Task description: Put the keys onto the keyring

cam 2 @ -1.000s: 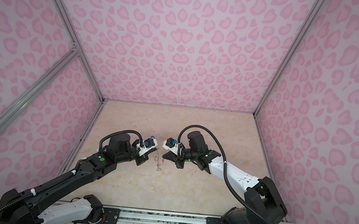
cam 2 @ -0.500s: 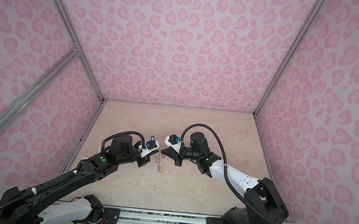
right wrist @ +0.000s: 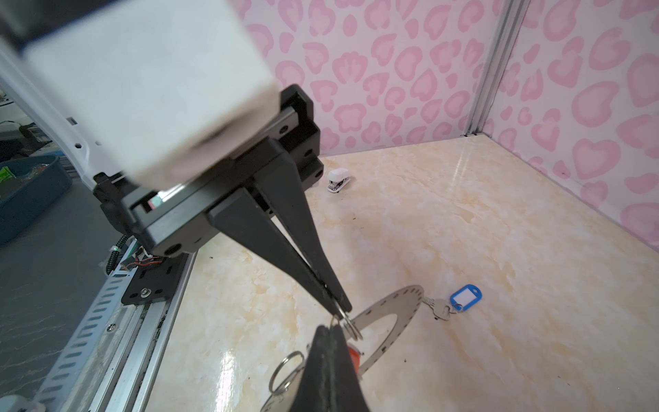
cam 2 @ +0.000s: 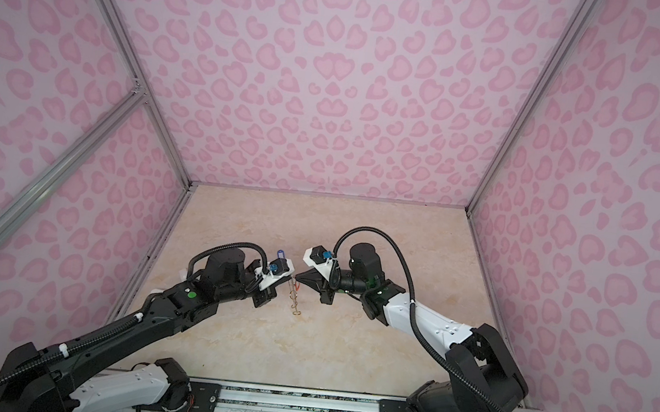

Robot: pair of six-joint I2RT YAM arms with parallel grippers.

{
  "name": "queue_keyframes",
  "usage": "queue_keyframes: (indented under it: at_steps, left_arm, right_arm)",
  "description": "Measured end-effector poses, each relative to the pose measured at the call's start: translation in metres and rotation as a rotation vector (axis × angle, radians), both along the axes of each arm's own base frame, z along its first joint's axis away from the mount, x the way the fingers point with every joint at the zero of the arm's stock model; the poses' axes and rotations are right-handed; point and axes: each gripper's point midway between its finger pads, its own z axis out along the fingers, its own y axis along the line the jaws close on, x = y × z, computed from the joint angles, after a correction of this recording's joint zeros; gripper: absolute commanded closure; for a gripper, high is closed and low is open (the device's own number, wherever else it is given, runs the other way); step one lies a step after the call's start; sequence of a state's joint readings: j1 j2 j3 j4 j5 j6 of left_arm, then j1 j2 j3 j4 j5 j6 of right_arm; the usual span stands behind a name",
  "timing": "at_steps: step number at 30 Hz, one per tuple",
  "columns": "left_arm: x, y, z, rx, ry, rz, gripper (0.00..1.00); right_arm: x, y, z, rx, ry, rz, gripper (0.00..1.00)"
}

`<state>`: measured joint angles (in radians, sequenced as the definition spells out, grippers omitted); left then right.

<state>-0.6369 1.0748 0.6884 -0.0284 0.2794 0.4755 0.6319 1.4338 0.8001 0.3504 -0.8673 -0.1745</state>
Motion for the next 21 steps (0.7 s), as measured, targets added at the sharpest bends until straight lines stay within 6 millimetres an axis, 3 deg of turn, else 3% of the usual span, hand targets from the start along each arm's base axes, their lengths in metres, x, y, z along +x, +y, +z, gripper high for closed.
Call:
queue_keyframes:
  at_steps: [7, 21]
  left_arm:
    - [0.001, 0.001, 0.0, 0.008, -0.008, 0.004, 0.97]
    - [0.009, 0.006, -0.004, 0.046, -0.027, 0.056, 0.97]
  right_arm:
    - [0.011, -0.004, -0.002, 0.022, 0.039, -0.037, 1.0]
    - [0.011, 0.0, 0.003, 0.052, 0.074, -0.024, 1.0]
